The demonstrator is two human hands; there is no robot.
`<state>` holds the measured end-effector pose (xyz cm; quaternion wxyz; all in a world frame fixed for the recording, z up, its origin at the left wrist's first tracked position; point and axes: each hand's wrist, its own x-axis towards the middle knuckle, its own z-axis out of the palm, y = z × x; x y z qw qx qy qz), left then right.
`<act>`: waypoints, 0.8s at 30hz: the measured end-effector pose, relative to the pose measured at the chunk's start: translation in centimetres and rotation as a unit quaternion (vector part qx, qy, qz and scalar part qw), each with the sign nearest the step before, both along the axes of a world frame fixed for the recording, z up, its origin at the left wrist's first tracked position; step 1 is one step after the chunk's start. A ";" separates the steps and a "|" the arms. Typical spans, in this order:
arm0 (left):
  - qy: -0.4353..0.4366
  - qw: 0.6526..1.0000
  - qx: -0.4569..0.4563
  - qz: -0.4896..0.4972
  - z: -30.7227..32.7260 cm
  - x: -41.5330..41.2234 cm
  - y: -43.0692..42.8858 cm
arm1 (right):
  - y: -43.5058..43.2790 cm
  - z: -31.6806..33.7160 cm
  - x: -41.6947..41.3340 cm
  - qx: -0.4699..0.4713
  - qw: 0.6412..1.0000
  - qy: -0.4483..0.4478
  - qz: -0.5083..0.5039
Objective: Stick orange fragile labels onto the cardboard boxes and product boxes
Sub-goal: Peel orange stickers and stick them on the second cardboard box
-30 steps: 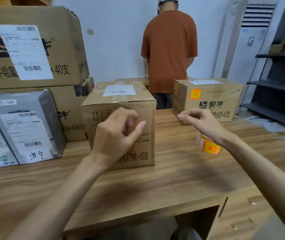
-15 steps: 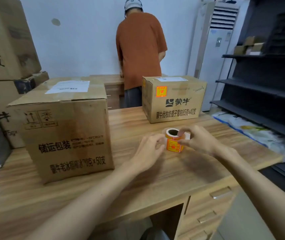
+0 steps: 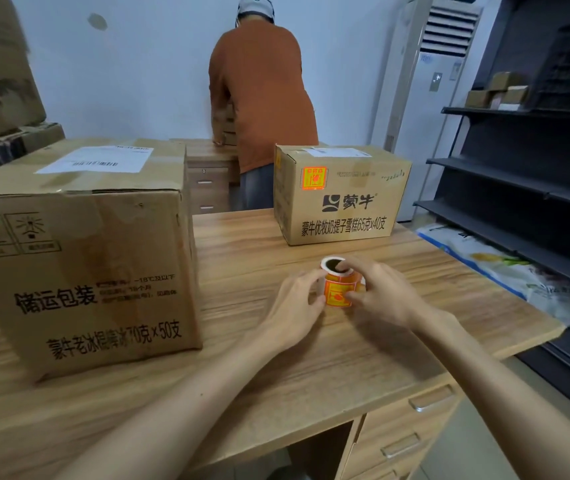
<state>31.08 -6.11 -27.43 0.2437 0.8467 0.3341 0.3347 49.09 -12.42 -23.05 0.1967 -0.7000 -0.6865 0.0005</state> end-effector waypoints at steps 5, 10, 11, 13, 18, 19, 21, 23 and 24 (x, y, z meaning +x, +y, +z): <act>-0.002 1.000 -0.007 0.020 0.2 -0.5 0.5 | 0.7 -0.1 0.3 -0.018 1.000 0.001 0.010; -0.040 0.999 -0.027 0.022 1.0 -1.5 1.1 | 0.7 0.1 0.1 -0.030 0.997 0.072 0.014; -0.050 0.998 -0.038 0.013 1.0 -1.8 1.3 | 0.5 0.1 -0.1 -0.032 0.995 0.090 0.019; -0.063 0.996 -0.064 -0.013 1.2 -2.3 1.8 | 0.1 0.1 -0.3 -0.028 0.993 0.112 0.028; -0.102 0.984 -0.129 -0.062 2.2 -3.6 1.9 | -1.2 0.0 -1.0 0.017 0.979 0.200 0.041; -0.112 0.983 -0.134 -0.062 2.4 -3.8 1.8 | -1.4 0.0 -1.0 0.038 0.974 0.216 0.048; -0.124 0.980 -0.143 -0.064 2.8 -4.2 1.8 | -1.6 0.0 -1.0 0.070 0.967 0.238 0.059; -0.130 0.977 -0.154 -0.073 3.0 -4.4 1.9 | -1.6 0.1 -1.0 0.077 0.959 0.267 0.063; -0.130 0.976 -0.158 -0.081 3.1 -4.5 2.0 | -1.6 0.1 -0.9 0.077 0.955 0.278 0.065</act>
